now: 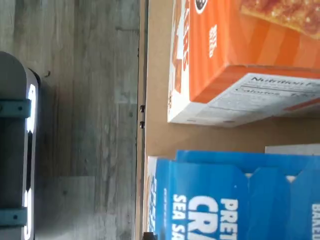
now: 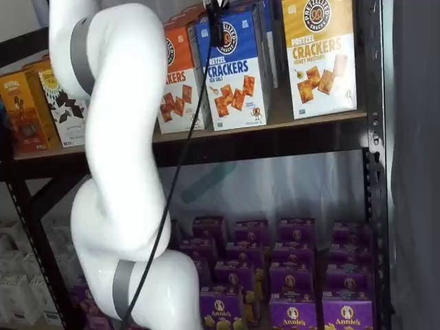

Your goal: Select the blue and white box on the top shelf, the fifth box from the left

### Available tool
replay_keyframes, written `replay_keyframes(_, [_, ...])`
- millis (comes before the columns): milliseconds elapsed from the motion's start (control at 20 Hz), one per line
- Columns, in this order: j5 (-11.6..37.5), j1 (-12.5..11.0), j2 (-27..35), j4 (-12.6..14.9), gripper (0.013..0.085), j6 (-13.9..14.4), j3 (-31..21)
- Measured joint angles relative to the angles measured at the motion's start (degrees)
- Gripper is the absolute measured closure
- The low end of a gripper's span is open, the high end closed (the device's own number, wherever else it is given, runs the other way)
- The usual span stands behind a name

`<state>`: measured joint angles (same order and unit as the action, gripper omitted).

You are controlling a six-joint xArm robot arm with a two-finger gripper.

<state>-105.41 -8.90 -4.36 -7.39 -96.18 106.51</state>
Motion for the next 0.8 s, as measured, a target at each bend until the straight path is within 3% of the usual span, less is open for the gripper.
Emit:
replay_keyframes(150, [0.05,-0.03,-0.01,-0.18,0.029,0.03,0.02])
replay_keyframes(400, [-0.13,-0.02,0.04,-0.23,0.041,0.07,0.13])
replay_keyframes(800, [-0.42,-0.05,0.08,-0.17,0.041,0.03,0.35])
